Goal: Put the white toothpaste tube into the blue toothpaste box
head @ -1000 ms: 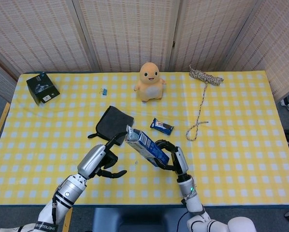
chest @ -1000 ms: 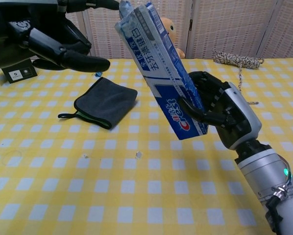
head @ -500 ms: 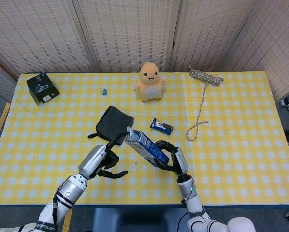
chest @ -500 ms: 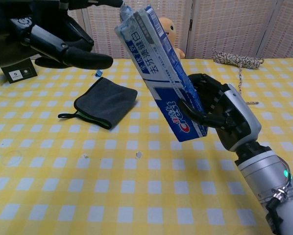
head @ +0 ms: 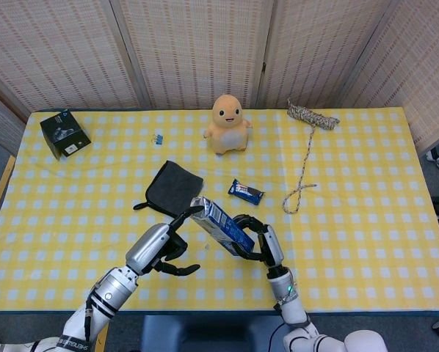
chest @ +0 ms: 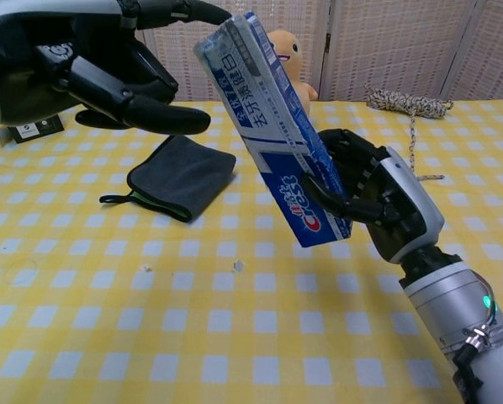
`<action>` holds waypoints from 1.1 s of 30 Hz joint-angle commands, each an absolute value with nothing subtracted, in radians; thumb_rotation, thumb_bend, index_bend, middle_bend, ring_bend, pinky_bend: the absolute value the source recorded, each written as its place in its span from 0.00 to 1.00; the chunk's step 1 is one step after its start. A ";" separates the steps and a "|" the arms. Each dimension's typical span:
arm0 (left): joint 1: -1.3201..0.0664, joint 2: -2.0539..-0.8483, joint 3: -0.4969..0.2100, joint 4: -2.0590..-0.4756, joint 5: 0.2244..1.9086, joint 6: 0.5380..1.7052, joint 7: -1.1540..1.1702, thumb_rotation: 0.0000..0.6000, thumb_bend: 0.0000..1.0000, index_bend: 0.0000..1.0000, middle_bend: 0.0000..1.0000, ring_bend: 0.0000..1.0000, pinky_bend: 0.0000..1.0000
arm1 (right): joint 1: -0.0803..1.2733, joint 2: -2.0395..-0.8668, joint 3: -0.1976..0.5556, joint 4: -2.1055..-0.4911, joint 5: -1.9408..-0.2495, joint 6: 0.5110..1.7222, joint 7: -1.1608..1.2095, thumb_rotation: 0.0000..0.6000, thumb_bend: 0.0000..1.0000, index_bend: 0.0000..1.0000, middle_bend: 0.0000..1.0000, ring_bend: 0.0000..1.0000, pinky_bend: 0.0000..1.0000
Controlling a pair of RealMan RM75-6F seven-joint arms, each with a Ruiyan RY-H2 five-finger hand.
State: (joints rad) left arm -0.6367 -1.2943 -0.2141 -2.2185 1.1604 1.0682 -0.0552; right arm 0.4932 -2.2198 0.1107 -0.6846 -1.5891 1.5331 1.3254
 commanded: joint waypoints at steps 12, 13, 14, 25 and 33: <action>-0.659 -1.298 -0.222 -2.222 1.115 1.043 -0.053 1.00 0.25 0.15 1.00 1.00 1.00 | 0.495 -2.213 0.110 -0.703 -1.596 1.543 1.316 1.00 0.35 0.46 0.40 0.46 0.49; -0.659 -1.297 -0.223 -2.224 1.115 1.043 -0.055 1.00 0.25 0.16 1.00 1.00 1.00 | 0.494 -2.213 0.110 -0.703 -1.596 1.544 1.316 1.00 0.35 0.46 0.40 0.46 0.49; -0.658 -1.296 -0.224 -2.226 1.117 1.045 -0.057 1.00 0.25 0.16 1.00 1.00 1.00 | 0.494 -2.213 0.109 -0.704 -1.596 1.543 1.316 1.00 0.35 0.46 0.40 0.46 0.49; -0.612 -1.332 -0.258 -2.211 1.224 1.161 -0.118 1.00 0.25 0.11 1.00 1.00 1.00 | 0.489 -2.193 0.100 -0.702 -1.608 1.557 1.291 1.00 0.35 0.46 0.40 0.46 0.49; -0.582 -1.318 -0.246 -2.108 1.326 1.251 -0.013 1.00 0.25 0.15 0.96 0.92 0.99 | 0.498 -2.116 0.067 -0.720 -1.649 1.560 1.144 1.00 0.35 0.46 0.40 0.46 0.49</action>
